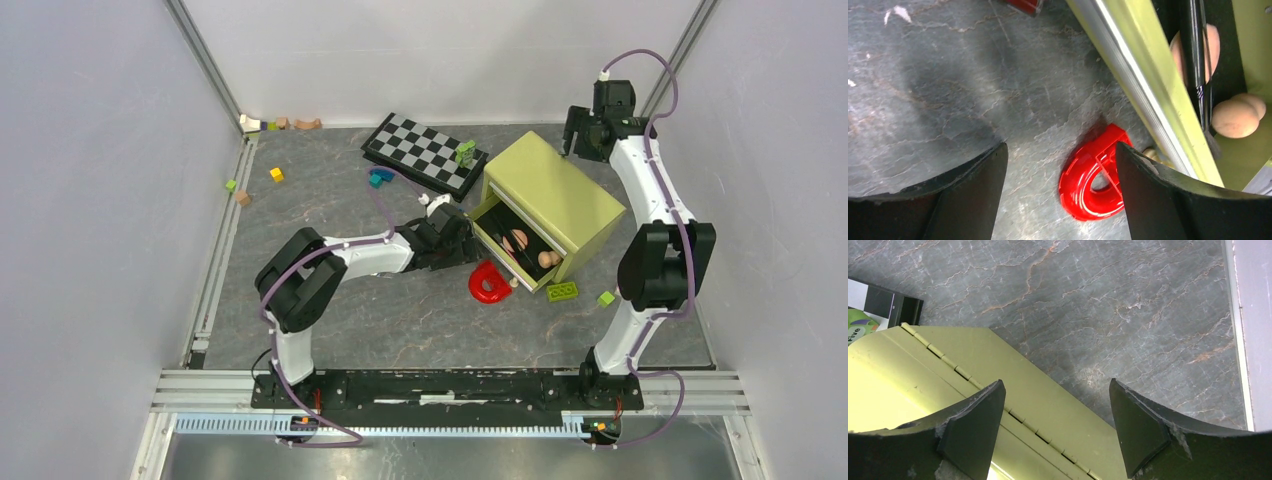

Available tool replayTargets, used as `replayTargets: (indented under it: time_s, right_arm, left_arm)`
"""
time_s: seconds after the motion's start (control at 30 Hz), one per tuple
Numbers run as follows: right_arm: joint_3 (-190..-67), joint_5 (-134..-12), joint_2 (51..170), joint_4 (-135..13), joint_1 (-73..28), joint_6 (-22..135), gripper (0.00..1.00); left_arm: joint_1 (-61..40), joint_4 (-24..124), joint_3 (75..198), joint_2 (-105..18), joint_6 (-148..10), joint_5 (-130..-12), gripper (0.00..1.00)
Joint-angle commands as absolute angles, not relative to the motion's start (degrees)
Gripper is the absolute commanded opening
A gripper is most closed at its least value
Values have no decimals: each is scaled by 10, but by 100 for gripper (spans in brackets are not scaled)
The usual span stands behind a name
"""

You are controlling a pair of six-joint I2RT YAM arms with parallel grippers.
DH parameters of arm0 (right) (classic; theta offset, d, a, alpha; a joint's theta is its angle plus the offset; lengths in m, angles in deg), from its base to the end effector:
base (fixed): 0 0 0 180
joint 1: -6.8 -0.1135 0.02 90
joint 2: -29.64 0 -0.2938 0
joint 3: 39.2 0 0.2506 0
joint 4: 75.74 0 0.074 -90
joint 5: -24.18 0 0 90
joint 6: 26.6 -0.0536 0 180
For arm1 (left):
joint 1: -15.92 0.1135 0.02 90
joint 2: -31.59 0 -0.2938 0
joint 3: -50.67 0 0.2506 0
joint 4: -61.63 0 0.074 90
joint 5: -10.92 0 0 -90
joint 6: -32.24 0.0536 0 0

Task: Organize the makeup
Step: Close the drawer in the storage box.

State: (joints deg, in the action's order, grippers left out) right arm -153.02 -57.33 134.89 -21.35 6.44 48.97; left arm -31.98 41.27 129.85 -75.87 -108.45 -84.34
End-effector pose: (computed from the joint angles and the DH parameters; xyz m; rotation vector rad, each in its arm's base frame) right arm 0.4336 -0.0052 0.3432 0.3594 2.3323 -0.0504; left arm 0.2805 -0.3031 0.1794 -0.1054 2.5263 -0.6477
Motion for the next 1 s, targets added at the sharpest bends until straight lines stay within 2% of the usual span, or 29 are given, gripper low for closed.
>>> replayTargets:
  time_s: [0.0, 0.97]
  right_arm:
    - [-1536, -616, 1356, -213, 65, 508, 83]
    - [-1408, -693, 1315, -249, 63, 521, 76]
  left_arm:
    - [-332, 437, 1333, -786, -1131, -880, 85]
    - [-364, 456, 1523, -923, -1153, -855, 87]
